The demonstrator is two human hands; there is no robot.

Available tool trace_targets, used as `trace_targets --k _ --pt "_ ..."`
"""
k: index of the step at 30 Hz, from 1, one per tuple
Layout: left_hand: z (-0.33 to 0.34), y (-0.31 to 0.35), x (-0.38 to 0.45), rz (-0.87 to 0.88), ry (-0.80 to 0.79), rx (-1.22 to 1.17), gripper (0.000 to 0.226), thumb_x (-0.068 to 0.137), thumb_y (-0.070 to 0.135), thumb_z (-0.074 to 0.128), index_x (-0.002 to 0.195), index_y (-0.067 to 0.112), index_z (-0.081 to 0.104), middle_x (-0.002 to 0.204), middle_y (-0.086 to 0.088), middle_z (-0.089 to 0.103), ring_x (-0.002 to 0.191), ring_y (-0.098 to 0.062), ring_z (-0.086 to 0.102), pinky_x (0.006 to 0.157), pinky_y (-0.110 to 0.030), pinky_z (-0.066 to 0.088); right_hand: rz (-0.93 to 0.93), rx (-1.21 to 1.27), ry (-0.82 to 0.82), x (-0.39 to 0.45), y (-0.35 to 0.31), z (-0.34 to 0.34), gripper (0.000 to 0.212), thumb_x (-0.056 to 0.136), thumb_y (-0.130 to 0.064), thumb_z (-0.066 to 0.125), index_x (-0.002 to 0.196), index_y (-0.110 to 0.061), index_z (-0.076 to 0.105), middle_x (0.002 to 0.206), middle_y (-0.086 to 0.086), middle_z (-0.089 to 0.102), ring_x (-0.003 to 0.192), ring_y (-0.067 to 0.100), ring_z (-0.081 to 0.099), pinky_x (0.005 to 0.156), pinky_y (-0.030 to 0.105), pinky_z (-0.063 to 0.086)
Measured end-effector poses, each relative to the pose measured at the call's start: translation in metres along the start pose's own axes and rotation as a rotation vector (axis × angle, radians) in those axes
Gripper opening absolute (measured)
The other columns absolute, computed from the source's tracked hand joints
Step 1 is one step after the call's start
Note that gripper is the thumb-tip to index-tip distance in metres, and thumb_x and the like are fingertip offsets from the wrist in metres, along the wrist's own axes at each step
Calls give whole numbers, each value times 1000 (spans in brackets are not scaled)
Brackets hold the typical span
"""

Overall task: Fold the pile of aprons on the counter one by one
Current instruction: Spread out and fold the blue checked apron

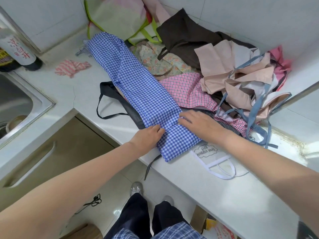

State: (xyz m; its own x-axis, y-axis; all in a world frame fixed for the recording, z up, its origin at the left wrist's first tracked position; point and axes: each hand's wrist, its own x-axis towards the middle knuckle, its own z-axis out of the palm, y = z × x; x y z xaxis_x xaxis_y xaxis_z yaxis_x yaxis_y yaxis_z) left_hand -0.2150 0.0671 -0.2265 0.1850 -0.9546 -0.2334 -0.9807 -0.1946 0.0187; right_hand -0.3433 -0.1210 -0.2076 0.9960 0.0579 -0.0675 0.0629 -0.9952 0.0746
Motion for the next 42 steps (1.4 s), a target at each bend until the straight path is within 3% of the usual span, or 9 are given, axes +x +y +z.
trace_targets --k 2,6,11,16,20,25,31,36,42 --pt "-2 -1 -2 12 12 14 37 93 12 46 128 10 36 124 -5 44 111 -20 50 92 -28 44 -134 33 -190 -12 5 -3 82 74 11 59 147 -9 26 154 7 26 140 22 28 112 38 31" --pt "-3 -4 -8 169 131 65 54 48 11 88 95 8 62 86 -4 60 69 -17 57 63 -25 52 -100 4 -517 -16 7 -1 98 84 -1 53 147 -16 -21 155 -4 -24 143 12 -19 119 33 -3" --pt "-5 -6 -13 141 18 -82 42 88 17 55 128 7 47 115 -7 56 102 -22 54 92 -27 41 5 169 -478 -10 -5 -4 89 88 -2 52 151 -17 -9 158 -3 -12 146 12 -6 116 23 3" --pt "-17 0 -20 -80 16 -299 57 86 40 62 130 8 45 91 -9 63 81 -24 60 77 -33 49 228 627 -353 14 3 -30 33 87 -14 55 120 -12 59 115 6 66 100 21 61 93 35 47" --pt "-22 -14 -15 -366 35 -865 37 90 37 58 108 4 58 92 -11 66 78 -23 64 75 -37 55 503 1121 -225 26 21 -39 9 81 -9 68 89 -7 63 83 2 65 75 13 57 69 25 43" --pt "-32 -24 -18 -674 -142 -1567 32 94 28 54 118 7 55 111 -11 66 87 -20 66 73 -21 56 626 1144 -144 45 1 -24 18 93 -28 56 100 -14 63 102 -1 65 93 17 61 82 30 47" --pt "-39 -57 -36 -562 -378 -1711 24 93 6 53 116 2 61 113 -9 68 105 -21 65 92 -26 52 605 1254 -178 52 -5 -21 26 91 -19 59 117 -14 58 108 -6 62 98 13 60 84 26 47" --pt "-43 -66 -34 -607 -301 -1656 18 92 11 57 105 3 67 104 -12 71 95 -20 69 86 -24 54 416 1354 -418 34 10 -26 29 79 12 60 91 -14 58 93 2 57 90 19 54 82 28 45" --pt "-47 -47 -12 -653 -199 -1042 27 91 27 61 76 5 67 67 -4 69 55 -10 66 60 -20 57 267 907 -982 31 3 -59 45 76 -36 74 116 -28 56 129 -13 38 119 8 34 104 31 30"
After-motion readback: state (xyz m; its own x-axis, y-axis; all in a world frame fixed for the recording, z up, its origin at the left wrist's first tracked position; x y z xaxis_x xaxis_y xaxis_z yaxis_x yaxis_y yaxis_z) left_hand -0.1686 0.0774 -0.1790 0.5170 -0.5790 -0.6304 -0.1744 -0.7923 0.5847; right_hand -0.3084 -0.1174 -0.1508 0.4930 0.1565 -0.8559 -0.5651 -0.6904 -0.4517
